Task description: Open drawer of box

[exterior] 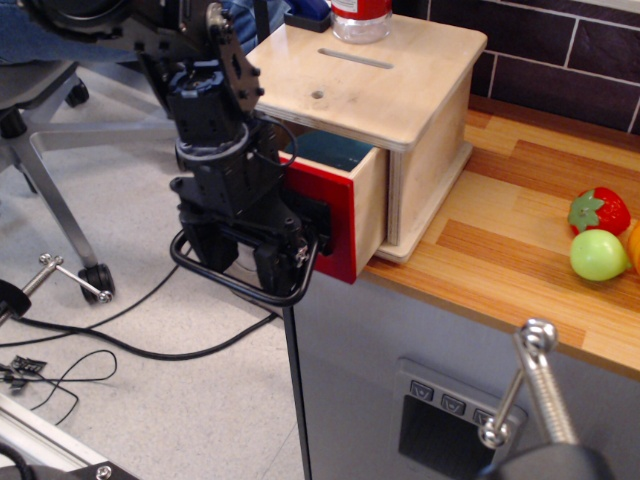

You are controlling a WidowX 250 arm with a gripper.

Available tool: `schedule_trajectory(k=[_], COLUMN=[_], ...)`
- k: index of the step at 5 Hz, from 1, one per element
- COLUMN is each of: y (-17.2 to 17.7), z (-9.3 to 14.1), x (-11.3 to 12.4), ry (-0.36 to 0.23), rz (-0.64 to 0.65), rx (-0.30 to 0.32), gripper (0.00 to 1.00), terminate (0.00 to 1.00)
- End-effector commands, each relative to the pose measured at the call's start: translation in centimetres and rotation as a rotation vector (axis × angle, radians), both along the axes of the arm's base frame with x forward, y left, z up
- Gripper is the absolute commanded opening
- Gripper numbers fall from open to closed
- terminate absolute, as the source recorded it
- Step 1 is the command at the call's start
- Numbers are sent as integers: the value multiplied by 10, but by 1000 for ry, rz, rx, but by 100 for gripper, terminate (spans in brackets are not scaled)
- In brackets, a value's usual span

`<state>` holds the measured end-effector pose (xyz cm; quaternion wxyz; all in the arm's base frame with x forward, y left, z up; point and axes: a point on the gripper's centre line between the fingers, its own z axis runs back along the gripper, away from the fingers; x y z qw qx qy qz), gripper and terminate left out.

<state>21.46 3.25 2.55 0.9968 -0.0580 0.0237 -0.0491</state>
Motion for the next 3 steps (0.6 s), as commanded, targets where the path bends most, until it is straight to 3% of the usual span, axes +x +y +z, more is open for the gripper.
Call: schedule_trajectory(k=[1, 2, 3], y=[7, 6, 5], z=[8, 6, 2], x=[-35, -38, -37], ry=[106, 168, 165], rz=[-147, -130, -129], rx=[-17, -6, 11], gripper=[100, 100, 100], terminate=[0, 0, 100])
